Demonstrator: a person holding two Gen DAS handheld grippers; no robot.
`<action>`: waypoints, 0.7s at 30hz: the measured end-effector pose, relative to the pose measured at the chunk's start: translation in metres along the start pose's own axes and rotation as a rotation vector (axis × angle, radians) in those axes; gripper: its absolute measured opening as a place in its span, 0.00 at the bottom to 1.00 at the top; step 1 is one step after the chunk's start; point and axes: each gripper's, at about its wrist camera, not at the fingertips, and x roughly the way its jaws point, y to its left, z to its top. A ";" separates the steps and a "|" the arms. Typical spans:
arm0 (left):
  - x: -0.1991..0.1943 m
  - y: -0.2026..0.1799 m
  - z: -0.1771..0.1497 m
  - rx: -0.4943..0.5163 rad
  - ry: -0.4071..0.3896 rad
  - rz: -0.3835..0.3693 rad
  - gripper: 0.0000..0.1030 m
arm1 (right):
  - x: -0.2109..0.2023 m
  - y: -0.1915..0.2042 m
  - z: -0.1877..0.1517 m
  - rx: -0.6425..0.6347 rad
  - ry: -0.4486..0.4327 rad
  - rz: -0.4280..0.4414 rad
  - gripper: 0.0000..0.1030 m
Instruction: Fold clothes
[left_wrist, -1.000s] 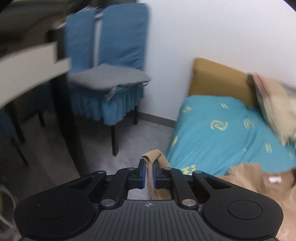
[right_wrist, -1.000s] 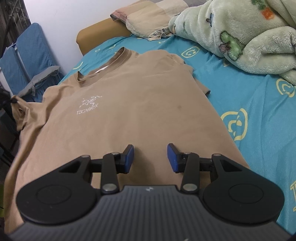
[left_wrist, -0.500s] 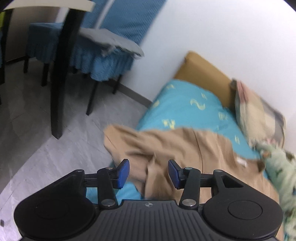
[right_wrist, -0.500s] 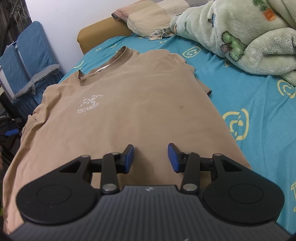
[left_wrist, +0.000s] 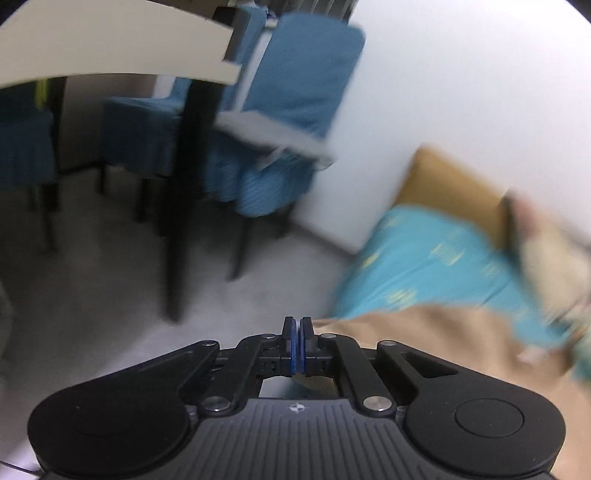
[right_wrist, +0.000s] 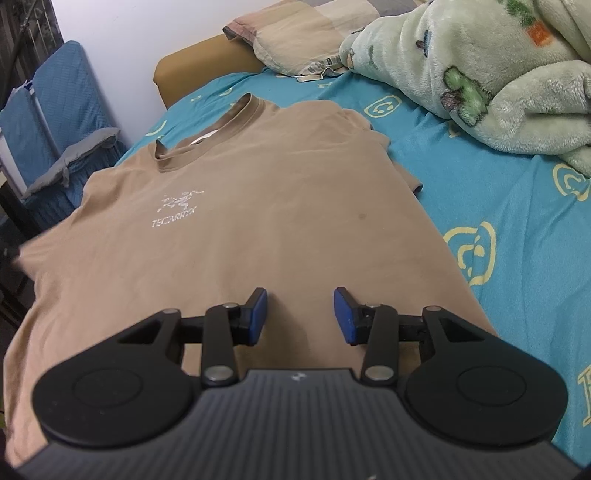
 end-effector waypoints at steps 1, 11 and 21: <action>0.002 0.005 -0.004 0.003 0.046 0.043 0.00 | 0.000 0.000 0.000 0.000 0.000 0.001 0.42; -0.134 -0.017 -0.061 0.045 0.216 -0.176 0.64 | -0.019 0.007 0.003 -0.042 -0.037 0.041 0.43; -0.287 -0.110 -0.106 0.227 0.041 -0.300 0.97 | -0.080 -0.003 0.000 -0.076 -0.180 0.105 0.43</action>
